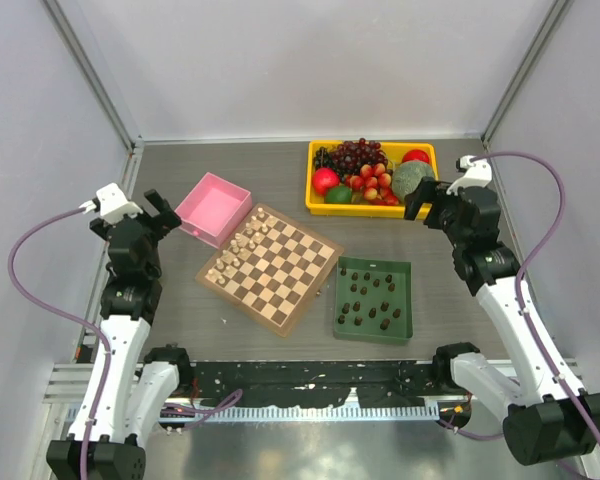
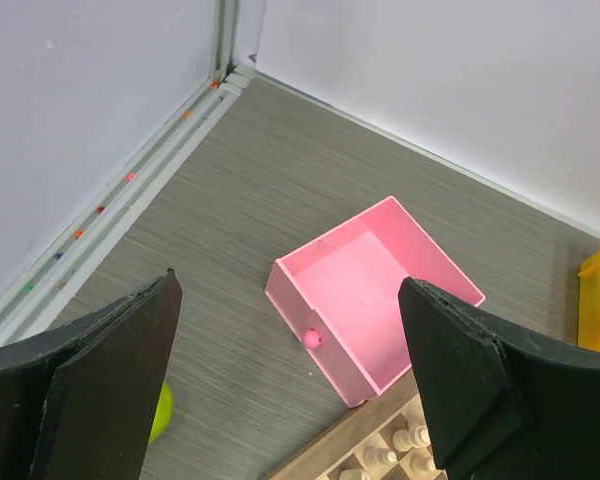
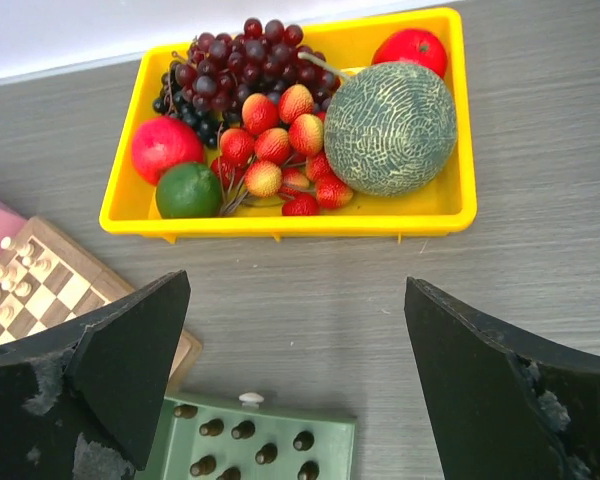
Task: Set up the chess pieces on the board
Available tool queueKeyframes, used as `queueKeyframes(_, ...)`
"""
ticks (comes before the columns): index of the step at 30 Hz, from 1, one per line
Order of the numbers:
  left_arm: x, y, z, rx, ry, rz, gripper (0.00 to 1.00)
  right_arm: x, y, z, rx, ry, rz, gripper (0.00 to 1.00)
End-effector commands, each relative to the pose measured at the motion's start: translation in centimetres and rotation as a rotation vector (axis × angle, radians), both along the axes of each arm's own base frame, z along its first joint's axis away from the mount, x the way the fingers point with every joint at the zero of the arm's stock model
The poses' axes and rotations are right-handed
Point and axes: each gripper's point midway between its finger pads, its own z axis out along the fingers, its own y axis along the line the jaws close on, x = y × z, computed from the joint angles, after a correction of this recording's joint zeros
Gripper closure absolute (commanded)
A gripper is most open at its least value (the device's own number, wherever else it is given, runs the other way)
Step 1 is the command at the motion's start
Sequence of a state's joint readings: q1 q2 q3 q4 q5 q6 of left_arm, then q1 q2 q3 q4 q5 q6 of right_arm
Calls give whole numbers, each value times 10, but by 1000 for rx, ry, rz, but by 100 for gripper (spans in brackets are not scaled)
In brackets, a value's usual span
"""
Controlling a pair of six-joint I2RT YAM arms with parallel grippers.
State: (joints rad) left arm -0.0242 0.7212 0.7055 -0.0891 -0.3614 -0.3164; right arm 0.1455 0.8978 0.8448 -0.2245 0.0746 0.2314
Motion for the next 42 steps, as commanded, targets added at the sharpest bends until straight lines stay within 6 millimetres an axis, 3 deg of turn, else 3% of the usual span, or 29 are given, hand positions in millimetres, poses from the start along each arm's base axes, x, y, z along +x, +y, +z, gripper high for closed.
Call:
queueKeyframes(1,-11,20,14,-93,-41,153,1,-1,4,28,60,-3,-4,4)
queueKeyframes(4,-15,13,9,-35,74,93,1,-9,9,46,71,-84,39,5)
queueKeyframes(6,-14,1,10,8,112,-3,1,-18,26,56,93,-171,145,5)
queueKeyframes(9,-24,-18,-1,-32,181,-105,1,-23,35,52,118,-157,197,5)
queueKeyframes(10,-28,-22,-2,-13,191,-134,1,-21,37,30,106,-58,202,5)
queueKeyframes(11,-31,-21,-4,-22,196,-128,1,-21,39,38,79,-54,232,5)
queueKeyframes(14,-35,-17,-13,-29,174,-100,1,-20,40,8,27,114,254,4)
queueKeyframes(18,-35,-28,-24,-7,170,-177,1,-26,52,-9,17,204,282,0)
queueKeyframes(27,-36,-28,-47,-20,300,-176,1,-43,78,-49,-167,351,262,20)
queueKeyframes(32,-36,-28,-46,-20,313,-173,1,-63,93,-75,-177,401,303,22)
queueKeyframes(42,-38,-28,-46,-29,300,-172,1,-69,109,-117,-168,497,276,42)
